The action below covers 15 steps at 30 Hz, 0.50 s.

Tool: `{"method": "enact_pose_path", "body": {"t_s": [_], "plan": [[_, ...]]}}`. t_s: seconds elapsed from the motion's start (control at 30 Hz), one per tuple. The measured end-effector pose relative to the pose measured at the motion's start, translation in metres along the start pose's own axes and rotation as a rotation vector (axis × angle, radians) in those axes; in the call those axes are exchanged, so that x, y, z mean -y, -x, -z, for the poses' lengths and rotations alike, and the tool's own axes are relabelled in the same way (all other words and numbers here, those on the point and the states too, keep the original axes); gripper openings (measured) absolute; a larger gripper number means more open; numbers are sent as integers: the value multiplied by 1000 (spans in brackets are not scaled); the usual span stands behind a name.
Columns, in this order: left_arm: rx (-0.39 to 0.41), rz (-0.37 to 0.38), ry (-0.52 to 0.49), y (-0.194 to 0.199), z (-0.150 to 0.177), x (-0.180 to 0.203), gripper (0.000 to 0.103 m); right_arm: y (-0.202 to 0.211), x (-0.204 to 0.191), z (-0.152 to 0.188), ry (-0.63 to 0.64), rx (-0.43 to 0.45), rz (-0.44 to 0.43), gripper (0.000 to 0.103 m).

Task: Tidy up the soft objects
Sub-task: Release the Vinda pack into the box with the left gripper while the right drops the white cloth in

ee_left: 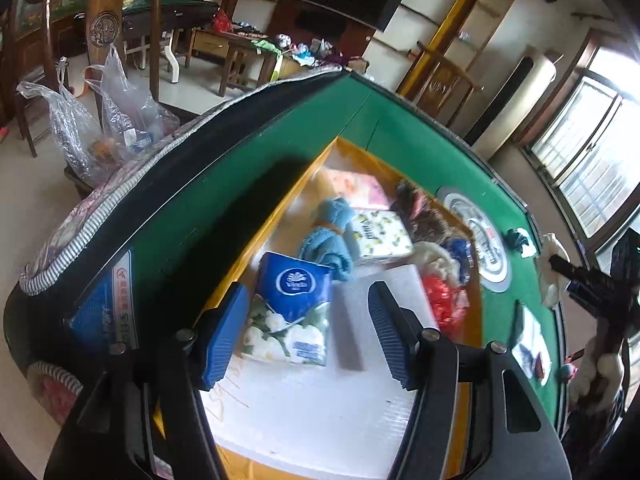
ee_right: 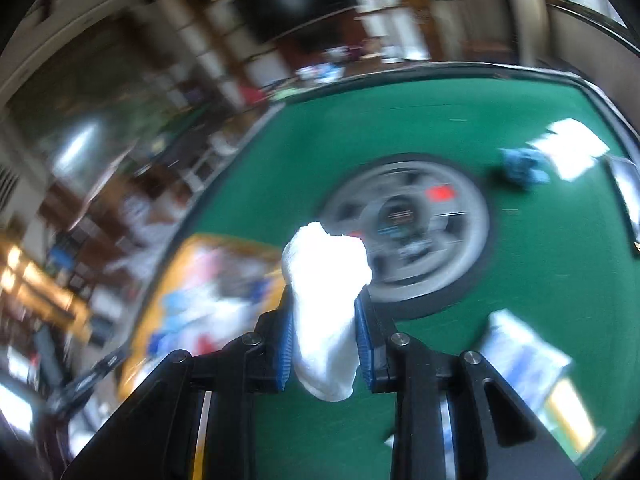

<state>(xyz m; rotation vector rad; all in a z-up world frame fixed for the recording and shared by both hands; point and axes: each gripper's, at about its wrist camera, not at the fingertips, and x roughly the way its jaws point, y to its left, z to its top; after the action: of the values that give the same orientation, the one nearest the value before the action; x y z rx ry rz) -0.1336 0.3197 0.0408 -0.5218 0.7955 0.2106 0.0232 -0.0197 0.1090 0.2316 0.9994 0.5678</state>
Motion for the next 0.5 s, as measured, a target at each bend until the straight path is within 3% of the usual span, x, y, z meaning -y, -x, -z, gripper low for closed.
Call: {"method": "enact_pose_path", "body": {"t_s": [0.23,0.5], "plan": [[19,36,8,13,5,4,67,-35,-94,49,182,-143,-171,24],[17,66,12,18,13,-1,67,-84,-133,94,288,-284,-151,25]]}}
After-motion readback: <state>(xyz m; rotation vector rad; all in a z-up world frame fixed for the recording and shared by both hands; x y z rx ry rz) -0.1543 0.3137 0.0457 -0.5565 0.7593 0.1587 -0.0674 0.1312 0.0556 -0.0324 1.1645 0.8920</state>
